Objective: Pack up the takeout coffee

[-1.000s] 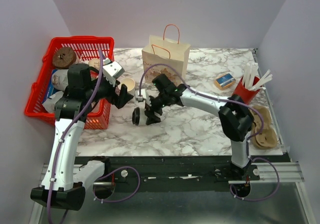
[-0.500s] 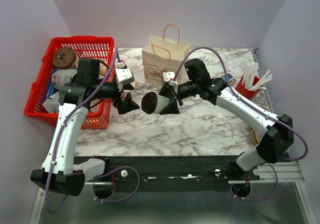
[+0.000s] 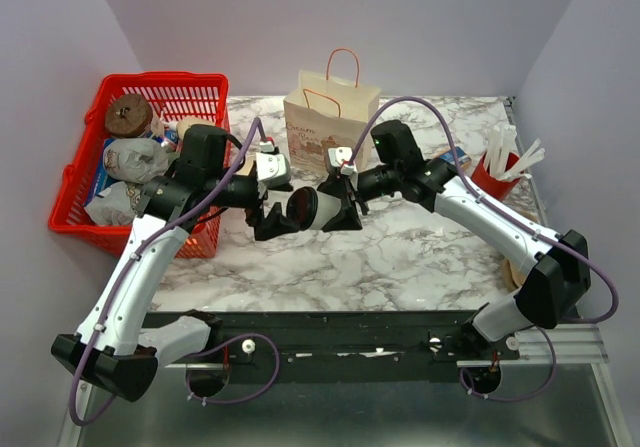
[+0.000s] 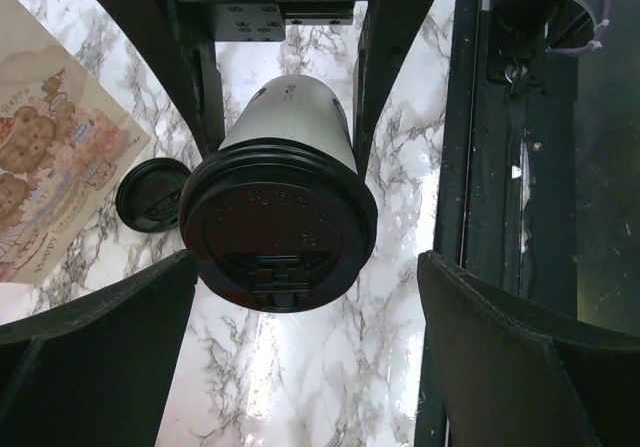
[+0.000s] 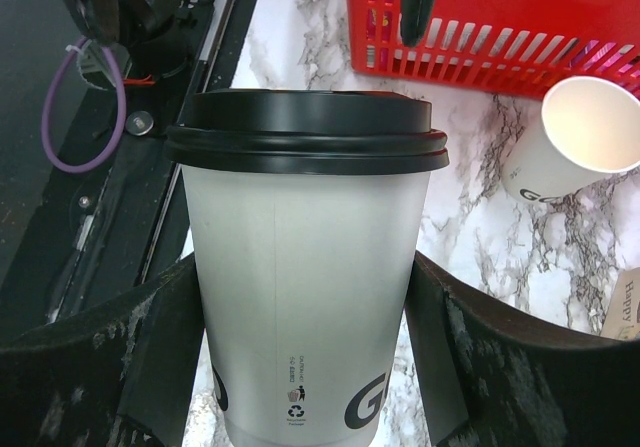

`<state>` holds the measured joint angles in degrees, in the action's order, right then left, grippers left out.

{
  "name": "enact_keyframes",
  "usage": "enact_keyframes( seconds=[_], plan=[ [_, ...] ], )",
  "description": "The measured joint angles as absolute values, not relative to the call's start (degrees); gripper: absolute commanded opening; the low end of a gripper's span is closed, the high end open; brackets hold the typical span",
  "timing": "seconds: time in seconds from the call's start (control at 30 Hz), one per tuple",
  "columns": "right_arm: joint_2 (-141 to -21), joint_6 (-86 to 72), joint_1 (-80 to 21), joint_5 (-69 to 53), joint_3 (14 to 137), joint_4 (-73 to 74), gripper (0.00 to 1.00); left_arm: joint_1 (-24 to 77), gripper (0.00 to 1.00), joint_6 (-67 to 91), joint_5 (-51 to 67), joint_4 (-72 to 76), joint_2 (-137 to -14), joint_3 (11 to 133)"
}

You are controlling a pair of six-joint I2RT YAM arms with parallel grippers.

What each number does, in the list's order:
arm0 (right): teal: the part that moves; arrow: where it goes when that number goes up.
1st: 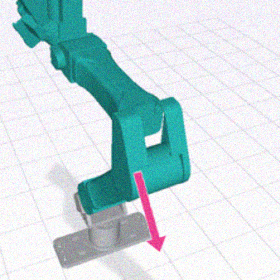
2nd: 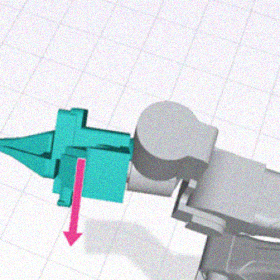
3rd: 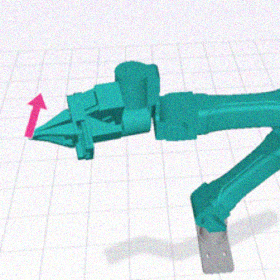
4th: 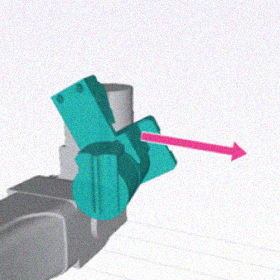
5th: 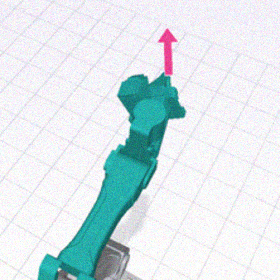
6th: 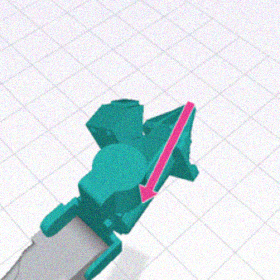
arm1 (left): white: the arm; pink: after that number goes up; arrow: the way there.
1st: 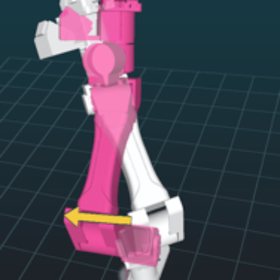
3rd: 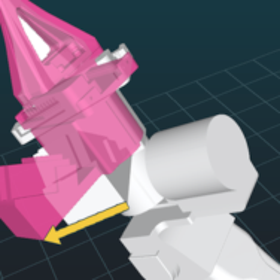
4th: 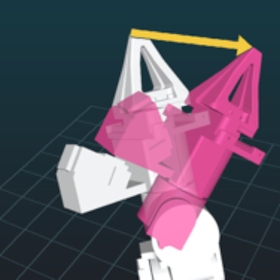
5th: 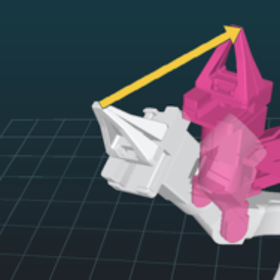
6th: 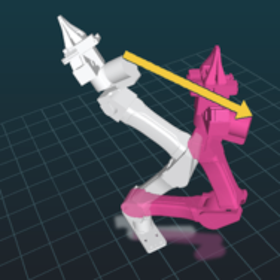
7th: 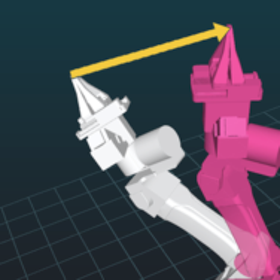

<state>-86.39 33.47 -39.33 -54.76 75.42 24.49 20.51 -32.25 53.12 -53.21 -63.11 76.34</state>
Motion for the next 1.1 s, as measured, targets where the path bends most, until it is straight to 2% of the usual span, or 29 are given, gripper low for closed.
enact_keyframes(
  seconds=[1.1],
  plan=[
    [-86.3, 33.5, -39.3, -54.5, 75.4, 24.1, 0.78, 23.4, 0.99, -30.5, 47.7, -46.0, -63.9, 71.0]
  ],
)
